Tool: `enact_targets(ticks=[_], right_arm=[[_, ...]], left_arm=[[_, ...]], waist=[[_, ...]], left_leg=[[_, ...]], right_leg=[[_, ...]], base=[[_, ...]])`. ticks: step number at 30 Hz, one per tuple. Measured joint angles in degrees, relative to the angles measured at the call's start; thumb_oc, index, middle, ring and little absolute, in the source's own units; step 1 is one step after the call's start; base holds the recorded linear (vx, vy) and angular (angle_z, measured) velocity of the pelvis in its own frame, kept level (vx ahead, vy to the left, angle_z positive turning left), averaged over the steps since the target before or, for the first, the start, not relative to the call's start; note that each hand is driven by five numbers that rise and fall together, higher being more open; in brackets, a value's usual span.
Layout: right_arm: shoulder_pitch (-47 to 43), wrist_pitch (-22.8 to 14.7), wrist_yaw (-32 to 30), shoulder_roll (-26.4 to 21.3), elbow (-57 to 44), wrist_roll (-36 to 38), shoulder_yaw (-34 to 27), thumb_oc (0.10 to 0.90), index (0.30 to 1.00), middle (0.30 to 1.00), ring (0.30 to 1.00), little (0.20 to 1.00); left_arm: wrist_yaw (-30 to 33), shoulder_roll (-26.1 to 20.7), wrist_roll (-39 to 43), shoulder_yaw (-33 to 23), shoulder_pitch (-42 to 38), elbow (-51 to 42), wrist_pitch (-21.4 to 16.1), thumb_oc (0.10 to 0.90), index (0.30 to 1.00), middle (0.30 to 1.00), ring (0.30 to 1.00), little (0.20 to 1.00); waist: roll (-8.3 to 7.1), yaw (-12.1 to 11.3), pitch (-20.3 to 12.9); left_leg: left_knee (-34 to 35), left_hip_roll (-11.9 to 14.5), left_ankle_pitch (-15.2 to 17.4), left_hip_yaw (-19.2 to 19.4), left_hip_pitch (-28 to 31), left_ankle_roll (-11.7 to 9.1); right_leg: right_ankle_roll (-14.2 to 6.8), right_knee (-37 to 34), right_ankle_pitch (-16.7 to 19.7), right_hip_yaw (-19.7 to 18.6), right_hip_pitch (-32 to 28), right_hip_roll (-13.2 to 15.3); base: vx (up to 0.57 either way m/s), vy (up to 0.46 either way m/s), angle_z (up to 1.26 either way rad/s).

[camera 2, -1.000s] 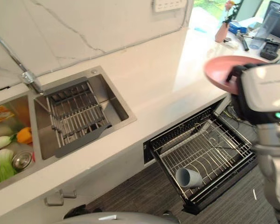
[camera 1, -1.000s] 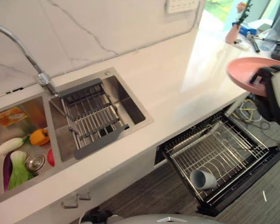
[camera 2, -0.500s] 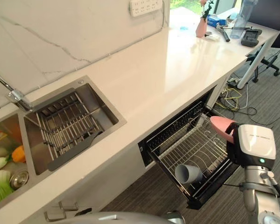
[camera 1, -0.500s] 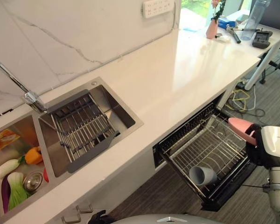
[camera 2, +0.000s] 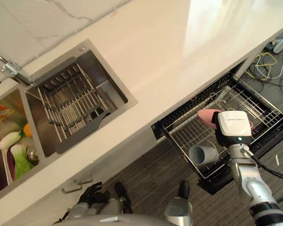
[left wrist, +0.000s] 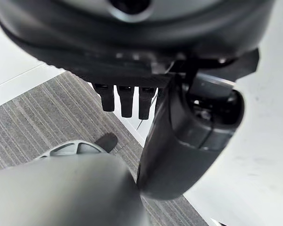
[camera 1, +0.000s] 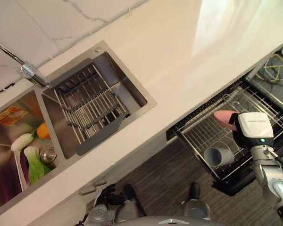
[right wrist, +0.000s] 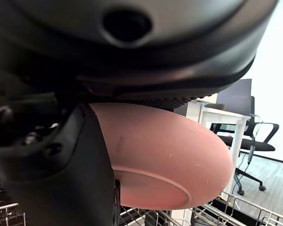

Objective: Place the dishes in the dishwasher.

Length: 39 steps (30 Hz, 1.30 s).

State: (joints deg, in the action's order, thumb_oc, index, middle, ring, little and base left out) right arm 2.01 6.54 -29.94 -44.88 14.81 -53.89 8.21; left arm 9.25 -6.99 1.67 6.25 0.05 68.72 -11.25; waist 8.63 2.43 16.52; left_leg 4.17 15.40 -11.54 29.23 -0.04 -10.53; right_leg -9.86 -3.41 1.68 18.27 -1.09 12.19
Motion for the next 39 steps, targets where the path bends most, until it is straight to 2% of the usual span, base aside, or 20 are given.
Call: enact_targets(ticks=[1, 2, 3, 7, 9, 13, 19, 25, 27, 29, 30, 31, 33, 34, 35, 36, 37, 38, 39], right_arm=[[0.1, 0.4, -0.1, 0.3, 0.0, 0.0, 0.0, 0.400, 0.300, 0.300, 0.300, 0.300], [0.1, 0.4, 0.0, 0.4, 0.2, 0.0, 0.0, 0.800, 0.900, 0.900, 0.900, 0.900], [0.1, 1.0, 0.0, 0.4, 0.2, 0.0, 0.0, 0.800, 0.900, 0.900, 0.900, 0.900], [0.8, 2.0, 0.1, 0.7, -0.8, 0.6, -0.8, 0.800, 0.900, 0.900, 0.900, 0.900], [1.5, 2.1, 0.5, 0.7, -2.8, 1.2, -2.4, 0.800, 0.900, 0.900, 0.900, 0.900], [4.0, 2.4, 2.5, 0.7, -6.9, 2.4, -6.6, 0.800, 0.900, 0.900, 0.900, 0.900], [5.2, 2.0, 5.1, 0.7, -13.1, 4.8, -9.3, 0.800, 0.900, 0.900, 0.900, 0.900], [8.4, 0.9, 7.3, 2.9, -22.0, 8.1, -12.8, 0.800, 0.900, 0.900, 0.900, 0.900], [10.2, -0.9, 6.7, 3.4, -24.5, 9.7, -15.2, 0.800, 0.900, 0.900, 0.900, 0.900], [11.0, -0.9, 6.3, 3.4, -25.0, 11.4, -19.7, 0.800, 0.900, 0.900, 0.900, 0.900], [11.0, -0.9, 6.3, 3.4, -25.0, 11.4, -19.7, 0.800, 0.900, 0.900, 0.900, 0.900], [11.2, 0.6, 4.9, 3.2, -24.1, 11.5, -26.3, 0.800, 0.900, 0.900, 0.900, 0.900], [10.7, 2.5, 2.3, 2.9, -20.2, 13.5, -31.6, 0.800, 0.900, 0.900, 0.900, 0.900], [8.6, 2.9, -0.9, 4.4, -14.8, 17.5, -35.0, 0.800, 0.900, 0.900, 0.900, 0.900], [6.3, 5.8, -4.5, 7.0, -8.9, 22.3, -40.6, 0.800, 0.900, 0.900, 0.900, 0.900], [6.3, 8.6, -6.2, 6.9, -5.9, 25.1, -43.2, 0.800, 0.900, 0.900, 0.900, 0.900], [8.2, 9.9, -9.3, 3.7, 4.2, 27.3, -45.0, 0.800, 0.900, 0.900, 0.900, 0.900], [8.2, 9.9, -9.3, 3.7, 4.2, 27.3, -45.0, 0.800, 0.900, 0.900, 0.900, 0.900], [8.7, 11.9, -9.3, 2.7, 8.2, 29.2, -45.5, 0.800, 0.900, 0.900, 0.900, 0.900]], left_arm=[[0.1, 0.2, 0.0, -0.3, 0.0, 0.0, 0.0, 0.800, 0.900, 0.900, 0.900, 0.900], [0.2, 0.2, 0.0, -0.5, -0.1, 0.0, 0.0, 0.800, 0.900, 0.900, 0.900, 0.900], [0.1, 0.2, 0.0, -0.5, -0.2, 0.0, 0.0, 0.800, 0.900, 0.900, 0.900, 0.900], [-0.3, 0.2, 0.0, -0.5, -0.2, 0.3, 0.2, 0.800, 0.900, 0.900, 0.900, 0.900], [-0.7, 0.3, 0.0, -0.4, -0.1, 0.3, 0.3, 0.800, 0.900, 0.900, 0.900, 0.900], [-1.3, 0.3, -0.1, -0.4, 0.2, 0.3, 0.5, 0.800, 0.900, 0.900, 0.900, 0.900], [-1.9, 0.2, -0.2, -0.4, 0.4, 0.3, 1.3, 0.800, 0.900, 0.900, 0.900, 0.900], [-2.2, -0.2, -0.4, -0.4, 1.1, 0.6, 1.9, 0.800, 0.900, 0.900, 0.900, 0.900], [-2.1, -0.3, -1.6, -0.5, 1.3, 1.3, 2.0, 0.800, 0.900, 0.900, 0.900, 0.900], [-2.2, -0.4, -2.2, -0.5, 1.5, 1.3, 2.3, 0.800, 0.900, 0.900, 0.900, 0.900], [-2.2, -0.4, -2.2, -0.5, 1.5, 1.3, 2.3, 0.800, 0.900, 0.900, 0.900, 0.900], [-2.2, -0.4, -2.2, -0.5, 1.6, 1.3, 2.6, 0.800, 0.900, 0.900, 0.900, 0.900], [-2.2, -0.6, -2.2, -0.3, 1.7, 1.3, 2.7, 0.800, 0.900, 0.900, 0.900, 0.900], [-2.1, -1.0, -2.2, -0.2, 1.9, 1.4, 2.8, 0.800, 0.900, 0.900, 0.900, 0.900], [-2.3, -1.5, -2.1, 0.2, 1.9, 1.3, 2.8, 0.800, 0.900, 0.900, 0.900, 0.900], [-2.3, -1.5, -2.1, 0.4, 2.0, 1.2, 2.8, 0.800, 0.900, 0.900, 0.900, 0.900], [-2.2, -1.6, -2.0, 2.2, 2.1, 1.0, 2.9, 0.800, 0.900, 0.900, 0.900, 0.900], [-2.2, -1.6, -2.0, 2.2, 2.1, 1.0, 2.9, 0.800, 0.900, 0.900, 0.900, 0.900], [-2.1, -1.6, -1.8, 2.9, 2.7, 0.6, 3.1, 0.800, 0.900, 0.900, 0.900, 0.900]], waist=[[-0.01, -0.1, 0.3], [-0.06, -0.3, 0.4], [0.35, -0.4, 0.3], [-0.08, -0.4, 0.6], [0.41, -0.3, 0.3], [0.42, -0.1, 0.3], [0.28, 1.0, 0.2], [-0.49, 1.9, -1.4], [-1.16, 2.0, -2.7], [-1.46, 2.3, -3.3], [-1.46, 2.3, -3.3], [-1.43, 2.3, -3.4], [-1.48, 2.3, -4.2], [-2.19, 2.3, -4.7], [-2.58, 2.2, -5.3], [-2.57, 2.1, -5.3], [-2.34, 1.8, -5.6], [-2.34, 1.8, -5.6], [-1.89, 2.7, -6.0]], left_leg=[[0.1, -0.1, 0.0, 0.0, 0.0, 0.1], [0.1, -0.1, 0.0, 0.0, 0.0, 0.1], [0.1, -0.1, 0.0, 0.0, 0.4, 0.1], [0.1, -0.2, 0.0, 0.0, 2.0, 0.1], [0.0, 0.0, 0.0, 0.0, 2.3, 0.1], [0.1, 0.0, 0.0, -0.3, 3.2, 0.1], [0.5, 0.1, 0.0, -0.4, 4.0, 0.1], [1.0, 0.3, 0.1, -0.5, 4.1, 0.0], [1.0, 0.3, 0.1, -0.4, 4.2, 0.0], [1.0, 0.3, 0.4, -0.2, 4.6, -0.3], [1.0, 0.3, 0.4, -0.2, 4.6, -0.3], [1.0, 0.2, 0.8, 0.0, 4.8, -0.2], [1.0, 0.1, 0.9, 0.2, 4.8, -0.2], [1.0, 0.0, 0.9, 0.3, 4.8, -0.2], [1.0, 0.0, 0.9, 0.3, 4.8, -0.2], [1.0, 0.0, 1.0, 0.2, 4.8, -0.2], [1.0, -0.3, 1.1, 0.2, 4.6, 0.1], [1.0, -0.3, 1.1, 0.2, 4.6, 0.1], [1.0, -0.5, 1.2, 0.2, 4.2, 0.2]], right_leg=[[0.0, -0.1, 0.0, 0.1, -0.2, 0.1], [0.0, -0.3, 0.0, 0.1, -0.2, 0.0], [0.0, -0.6, 0.0, 0.3, -0.9, 0.0], [0.0, -2.1, 0.0, 0.9, -3.5, -0.2], [0.0, -2.1, 0.0, 1.1, -3.8, -0.4], [0.0, -2.1, 0.0, 1.8, -5.3, -0.4], [0.0, -2.1, 0.0, 1.9, -5.9, -0.5], [0.1, -2.1, 0.1, 1.8, -5.8, -0.8], [0.1, -2.1, 0.1, 1.7, -5.8, -0.8], [0.0, -2.0, 0.2, 1.4, -5.8, -0.8], [0.0, -2.0, 0.2, 1.4, -5.8, -0.8], [-0.1, -2.0, 0.5, 0.9, -5.7, -0.8], [-0.2, -2.0, 0.6, 0.4, -5.3, -0.7], [-0.2, -1.8, 0.6, 0.1, -5.0, -0.7], [-0.2, -1.9, 0.6, 0.1, -4.9, -0.8], [-0.2, -1.9, 0.6, 0.1, -5.0, -0.7], [-0.2, -1.8, 0.6, 0.3, -5.1, -0.4], [-0.2, -1.8, 0.6, 0.3, -5.1, -0.4], [-0.3, -1.8, 0.7, 0.4, -4.7, -0.3]], base=[[0.01, 0.007, 0.04], [0.02, 0.003, 0.05], [0.03, 0.000, 0.03], [0.01, -0.001, 0.02], [0.05, -0.005, 0.01], [0.03, -0.006, 0.08], [0.01, -0.004, 0.02], [0.01, -0.001, 0.00], [0.04, 0.013, -0.01], [0.02, 0.008, -0.02], [0.02, 0.009, -0.07], [0.01, 0.011, -0.10], [0.02, 0.024, -0.14], [0.01, 0.025, -0.11], [0.01, 0.024, -0.04], [0.00, 0.022, 0.04], [-0.01, 0.017, 0.05], [0.00, 0.017, 0.04], [0.01, 0.020, -0.03]])
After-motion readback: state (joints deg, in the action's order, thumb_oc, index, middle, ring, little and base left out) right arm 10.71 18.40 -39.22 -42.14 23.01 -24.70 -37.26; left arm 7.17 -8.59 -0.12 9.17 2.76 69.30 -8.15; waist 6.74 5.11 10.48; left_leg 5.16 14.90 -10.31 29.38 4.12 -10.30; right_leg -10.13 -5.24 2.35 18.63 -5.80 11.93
